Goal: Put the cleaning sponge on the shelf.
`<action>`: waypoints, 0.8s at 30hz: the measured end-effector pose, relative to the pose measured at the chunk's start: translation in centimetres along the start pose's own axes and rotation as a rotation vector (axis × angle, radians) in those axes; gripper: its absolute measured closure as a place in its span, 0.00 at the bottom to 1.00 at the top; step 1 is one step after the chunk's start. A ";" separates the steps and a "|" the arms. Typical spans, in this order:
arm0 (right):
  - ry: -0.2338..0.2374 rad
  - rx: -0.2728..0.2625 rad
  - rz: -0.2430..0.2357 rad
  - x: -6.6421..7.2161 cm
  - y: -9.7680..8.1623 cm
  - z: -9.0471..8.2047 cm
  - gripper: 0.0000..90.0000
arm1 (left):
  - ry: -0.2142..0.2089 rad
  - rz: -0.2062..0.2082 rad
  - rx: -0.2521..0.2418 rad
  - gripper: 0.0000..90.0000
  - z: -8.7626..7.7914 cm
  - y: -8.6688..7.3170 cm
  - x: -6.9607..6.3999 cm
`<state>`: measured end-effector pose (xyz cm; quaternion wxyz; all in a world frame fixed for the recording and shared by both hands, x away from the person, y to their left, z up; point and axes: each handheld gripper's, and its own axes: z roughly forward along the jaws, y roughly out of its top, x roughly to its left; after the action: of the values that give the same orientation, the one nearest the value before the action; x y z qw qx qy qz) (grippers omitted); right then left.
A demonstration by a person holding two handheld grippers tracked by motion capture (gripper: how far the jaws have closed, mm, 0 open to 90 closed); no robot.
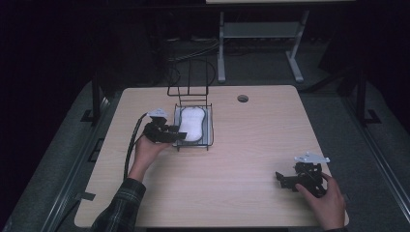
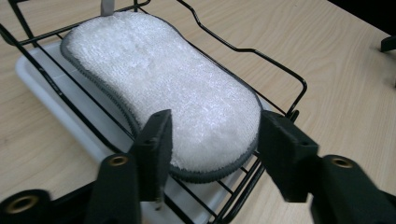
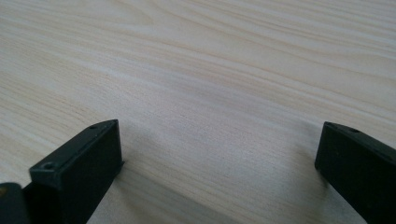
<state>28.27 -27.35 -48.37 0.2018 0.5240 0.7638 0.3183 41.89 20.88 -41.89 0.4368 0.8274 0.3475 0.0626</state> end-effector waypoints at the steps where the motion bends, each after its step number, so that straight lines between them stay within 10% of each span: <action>1: 0.000 0.000 0.000 0.0 0.0 0.0 0.00 | 0.004 0.008 0.010 0.40 -0.2 0.0 0.0; 24: 0.000 0.000 0.001 0.0 0.0 0.0 0.00 | 0.089 0.059 0.035 0.17 -4.3 -2.4 -2.7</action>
<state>28.27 -27.34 -48.36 0.2016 0.5243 0.7636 0.3183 36.86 22.99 -40.58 0.4045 0.8411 0.3429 0.1064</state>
